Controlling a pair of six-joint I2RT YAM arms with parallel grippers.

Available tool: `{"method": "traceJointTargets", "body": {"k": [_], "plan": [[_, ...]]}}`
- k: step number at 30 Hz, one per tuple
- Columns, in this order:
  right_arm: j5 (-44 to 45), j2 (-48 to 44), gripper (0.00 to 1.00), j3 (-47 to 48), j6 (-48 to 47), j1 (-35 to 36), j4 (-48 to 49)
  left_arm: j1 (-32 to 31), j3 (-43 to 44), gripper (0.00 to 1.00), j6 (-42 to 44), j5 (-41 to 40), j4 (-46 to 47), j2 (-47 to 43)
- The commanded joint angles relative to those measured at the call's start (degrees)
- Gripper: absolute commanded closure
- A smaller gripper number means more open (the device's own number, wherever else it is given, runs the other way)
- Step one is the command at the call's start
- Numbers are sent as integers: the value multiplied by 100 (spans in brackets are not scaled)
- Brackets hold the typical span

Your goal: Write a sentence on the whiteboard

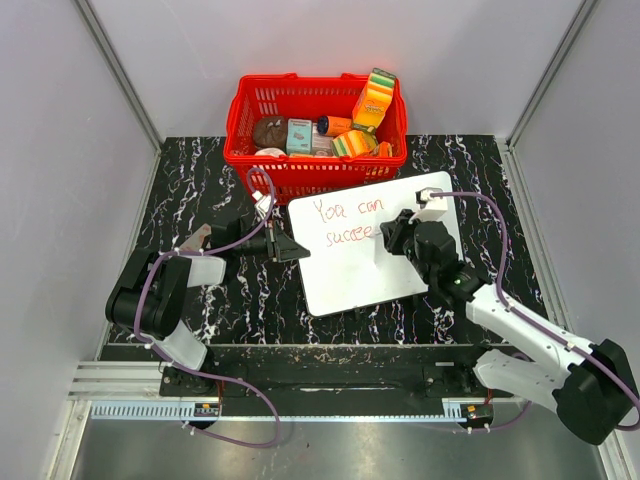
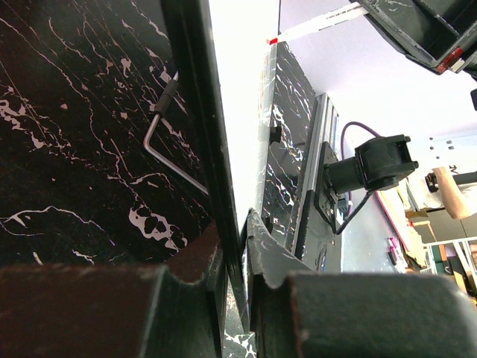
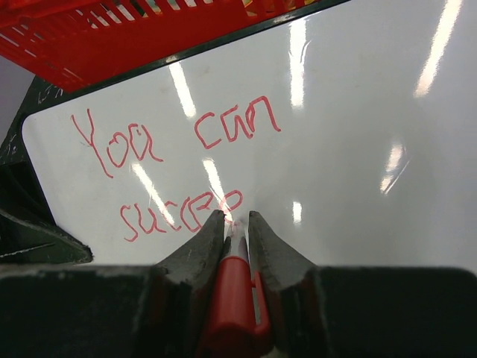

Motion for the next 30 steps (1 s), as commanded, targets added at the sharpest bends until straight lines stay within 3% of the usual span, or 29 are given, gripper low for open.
{"method": "traceJointTargets", "body": {"k": [1,13,30], "plan": [[356,-143,100,-60,-113,-50,-121,-101,71,100,492,-37,270,30],[303,-451,100,176,-218,-102,90,-101,62,100,492,-37,279,30],[303,-82,100,458,-359,-296,222,-101,62,100,483,-37,279,22]]}}
